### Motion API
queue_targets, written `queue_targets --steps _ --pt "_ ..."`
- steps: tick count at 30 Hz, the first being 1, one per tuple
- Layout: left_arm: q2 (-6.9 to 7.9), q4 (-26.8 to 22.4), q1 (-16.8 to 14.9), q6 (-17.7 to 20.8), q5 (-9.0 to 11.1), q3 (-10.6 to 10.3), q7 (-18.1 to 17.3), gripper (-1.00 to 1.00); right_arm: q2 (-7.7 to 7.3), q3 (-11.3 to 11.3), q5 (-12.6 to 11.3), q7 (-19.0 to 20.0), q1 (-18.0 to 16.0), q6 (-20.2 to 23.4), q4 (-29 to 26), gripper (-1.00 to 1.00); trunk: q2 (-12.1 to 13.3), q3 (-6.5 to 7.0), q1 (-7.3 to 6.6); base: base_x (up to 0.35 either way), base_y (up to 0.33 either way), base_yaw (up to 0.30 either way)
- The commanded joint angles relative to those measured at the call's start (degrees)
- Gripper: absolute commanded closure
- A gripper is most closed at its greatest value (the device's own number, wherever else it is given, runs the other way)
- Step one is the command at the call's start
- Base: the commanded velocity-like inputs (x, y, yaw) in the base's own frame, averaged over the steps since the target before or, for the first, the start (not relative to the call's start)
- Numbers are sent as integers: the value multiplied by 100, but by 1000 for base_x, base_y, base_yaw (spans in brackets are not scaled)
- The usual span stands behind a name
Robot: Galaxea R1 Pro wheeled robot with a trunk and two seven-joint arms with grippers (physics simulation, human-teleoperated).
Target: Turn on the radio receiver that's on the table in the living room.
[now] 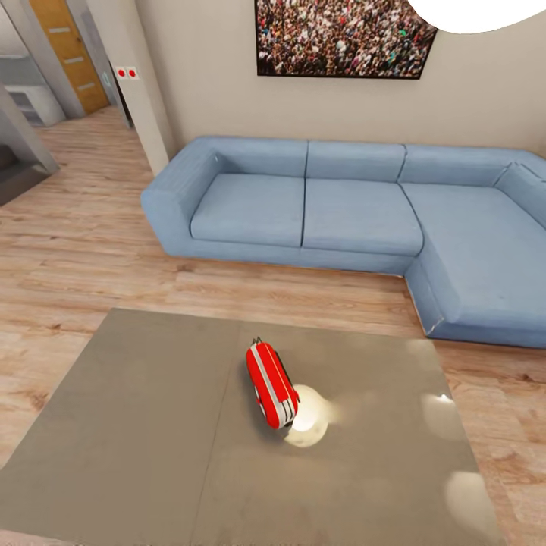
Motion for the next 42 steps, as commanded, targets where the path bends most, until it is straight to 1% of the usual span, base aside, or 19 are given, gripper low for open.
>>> queue_targets --steps 1,8,19,42 --pt "1 0 0 0 0 0 0 -100 0 0 -7 1 0 0 0 -100 0 -4 0 0 0 44" --pt "-2 0 0 0 0 -3 0 -100 0 -8 -50 -2 0 0 -2 -100 0 -13 0 0 0 9" --pt "-1 0 0 0 0 -1 0 -100 0 -9 -59 -3 0 -4 -2 -100 0 -14 0 0 0 -83" --pt "-2 0 0 0 0 0 0 -100 0 -9 -37 4 0 3 -2 -100 0 -14 0 0 0 -3"
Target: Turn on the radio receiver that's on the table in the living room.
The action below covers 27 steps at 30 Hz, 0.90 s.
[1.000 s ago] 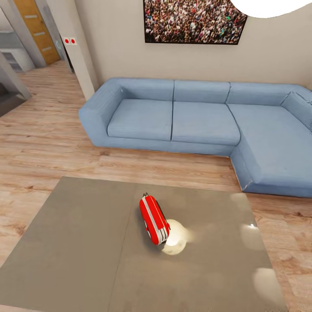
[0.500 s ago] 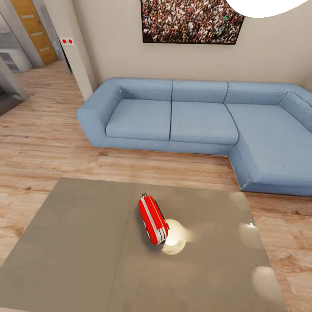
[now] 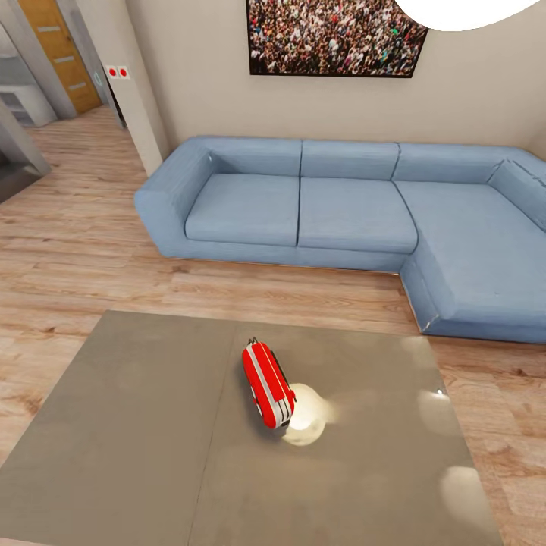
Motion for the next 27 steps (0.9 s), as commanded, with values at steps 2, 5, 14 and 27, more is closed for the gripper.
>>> queue_targets --steps 2,5,14,27 --pt "0 0 0 0 0 1 0 -100 0 0 10 0 0 -2 0 -100 0 0 0 0 0 0" --pt "0 0 0 0 0 -2 0 -100 0 5 22 -1 0 -3 0 -100 0 0 0 0 0 0" --pt "0 0 0 0 0 0 0 -100 0 9 10 -4 0 4 1 -100 0 0 0 0 0 0" --pt "0 0 0 0 0 -1 0 -100 0 20 -3 -6 0 22 0 -100 0 0 0 0 0 0"
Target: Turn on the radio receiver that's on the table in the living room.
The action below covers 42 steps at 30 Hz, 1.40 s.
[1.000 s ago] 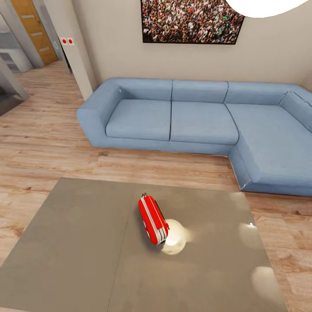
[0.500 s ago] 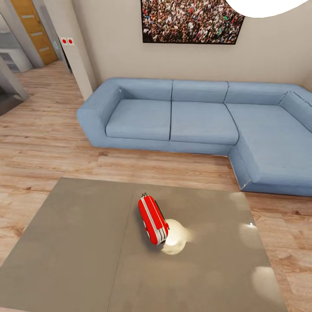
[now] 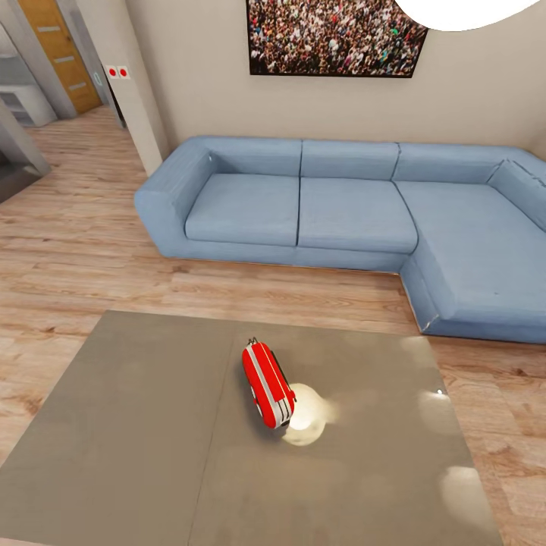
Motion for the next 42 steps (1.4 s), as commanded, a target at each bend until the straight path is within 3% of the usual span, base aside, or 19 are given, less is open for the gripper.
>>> queue_targets --steps 1,16,19,20,25,28,33,39,42 --pt "0 0 0 0 0 -1 0 -100 0 1 1 0 0 0 0 -100 0 0 0 0 0 0" --pt "1 0 0 0 0 2 0 -100 0 7 1 0 0 21 1 -100 0 0 0 0 0 0" --pt "-53 -163 0 -2 -26 -11 14 -100 -43 -10 34 -14 0 6 -155 -100 0 0 0 0 0 0" --pt "-44 -891 0 40 -59 -44 -13 -100 -67 -5 53 -27 0 170 -885 -100 0 0 0 0 0 0" --pt "9 -2050 0 268 -61 -42 -37 -100 -95 -9 182 -67 0 761 -1977 -100 0 0 0 0 0 0" --pt "64 -3084 0 836 -67 -32 -57 -100 -103 -12 363 -74 0 1529 -3166 -100 0 0 0 0 0 0" --pt "90 -4657 0 1689 -70 -31 -89 -100 -103 -5 640 -38 0 2302 -4618 -100 0 0 0 0 0 0" --pt "159 -6249 0 2616 -53 -22 -102 -100 -98 -4 1000 -6 0 2581 -5949 -100 0 0 0 0 0 0" --pt "250 -6791 0 2814 -35 -17 -104 -100 -67 15 1197 -1 0 2831 -6557 -100 0 0 0 0 0 0"
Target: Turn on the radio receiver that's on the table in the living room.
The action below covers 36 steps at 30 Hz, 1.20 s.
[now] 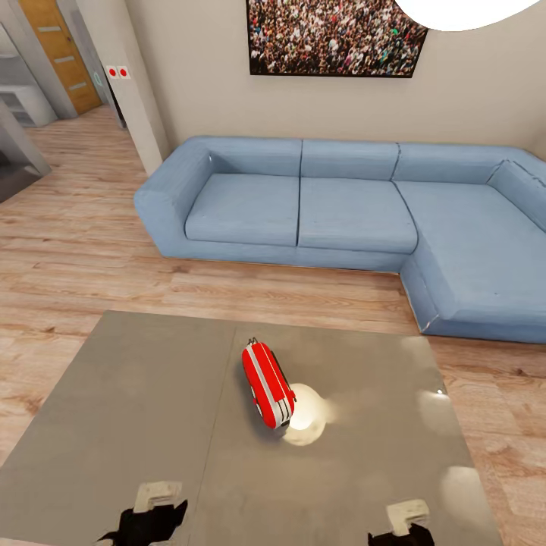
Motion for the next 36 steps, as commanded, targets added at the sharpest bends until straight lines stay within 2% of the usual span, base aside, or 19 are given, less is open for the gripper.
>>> queue_targets --steps 1,4,5,8,9,15,20,36 --pt "34 -150 -1 42 3 1 -5 -100 17 10 100 0 0 138 -222 -100 0 0 0 0 0 0" --pt "110 -322 -19 145 -1 2 -51 -100 20 37 258 6 0 391 -662 -100 0 0 0 0 0 0" --pt "209 -215 -265 416 18 2 -75 -100 29 43 343 -42 0 474 -959 -100 0 -7 0 0 0 0" --pt "253 179 -517 495 -18 2 -80 -100 34 44 361 -77 -16 479 -1101 -100 0 -32 0 0 0 0" --pt "262 371 -648 496 -33 2 -80 -100 31 44 369 -78 -141 506 -1158 -100 0 -41 0 0 0 0" --pt "256 443 -767 379 -36 -3 -88 -100 25 44 332 -70 -768 557 -1089 -100 0 -96 0 0 0 0" --pt "216 432 -940 240 -35 -36 -91 -100 31 44 344 -69 -1054 593 -1061 -100 0 -143 0 0 0 2" --pt "192 353 -993 179 -35 -50 -98 -100 43 53 348 -47 -1133 595 -1044 -100 0 -292 0 0 0 63"
